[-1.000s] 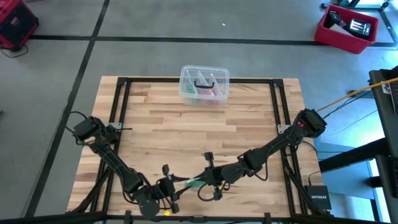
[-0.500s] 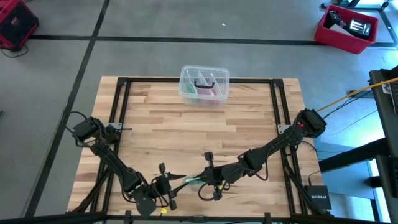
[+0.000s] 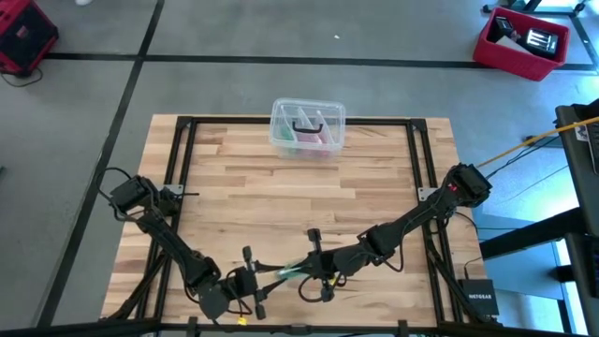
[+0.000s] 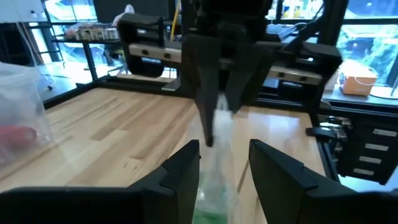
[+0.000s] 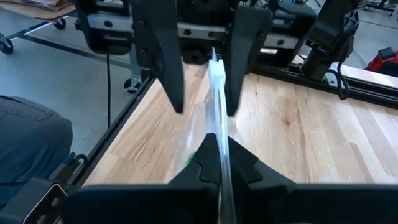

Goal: Roll bandage
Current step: Close the transparent zip lock bag

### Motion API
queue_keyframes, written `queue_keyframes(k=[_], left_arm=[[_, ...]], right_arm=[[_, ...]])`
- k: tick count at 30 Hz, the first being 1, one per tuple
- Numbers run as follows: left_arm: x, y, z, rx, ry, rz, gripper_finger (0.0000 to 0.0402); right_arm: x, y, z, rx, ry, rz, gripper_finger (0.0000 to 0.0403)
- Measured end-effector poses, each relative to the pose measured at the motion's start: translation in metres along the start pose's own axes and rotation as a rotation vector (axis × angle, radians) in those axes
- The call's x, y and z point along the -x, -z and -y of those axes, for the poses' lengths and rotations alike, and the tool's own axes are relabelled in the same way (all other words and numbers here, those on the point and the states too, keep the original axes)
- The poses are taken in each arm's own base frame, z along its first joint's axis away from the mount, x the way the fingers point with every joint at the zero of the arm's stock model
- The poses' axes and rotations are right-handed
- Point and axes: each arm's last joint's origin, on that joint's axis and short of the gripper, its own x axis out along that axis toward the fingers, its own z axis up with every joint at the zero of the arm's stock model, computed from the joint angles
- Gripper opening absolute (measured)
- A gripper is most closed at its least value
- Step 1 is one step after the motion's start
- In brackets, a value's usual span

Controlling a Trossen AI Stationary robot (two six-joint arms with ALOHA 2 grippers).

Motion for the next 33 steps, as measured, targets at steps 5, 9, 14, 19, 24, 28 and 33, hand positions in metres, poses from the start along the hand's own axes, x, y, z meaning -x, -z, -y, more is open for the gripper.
queue_keyframes(k=[5,9,14,19,24,28,33], left_arm=[[0.000,0.000,0.000,-0.011,-0.004,0.003,0.0131],[-0.002,-0.001,-0.001,-0.012,-0.021,0.006,0.0110],[-0.004,-0.001,-0.003,-0.011,-0.035,0.007,0.0040],[-0.005,-0.001,-0.004,-0.035,-0.056,0.012,0.0007],[-0.003,-0.001,-0.003,-0.057,-0.054,0.012,0.0002],[-0.001,-0.001,-0.002,-0.058,-0.050,0.012,0.0001],[-0.002,-0.001,-0.002,-0.058,-0.052,0.012,0.0000]], right_arm=[[0.000,-0.001,0.000,-0.002,0.000,0.005,0.0001],[0.000,0.000,0.000,-0.002,0.000,0.004,0.0001],[0.000,0.000,0.000,-0.004,0.000,0.003,0.0005],[0.000,0.000,0.000,-0.062,0.000,0.000,0.0030],[0.010,-0.012,0.003,-0.051,-0.004,-0.051,0.0080],[0.022,-0.046,0.007,-0.073,-0.020,0.019,0.0122],[0.006,-0.047,0.008,-0.048,-0.027,0.032,0.0139]])
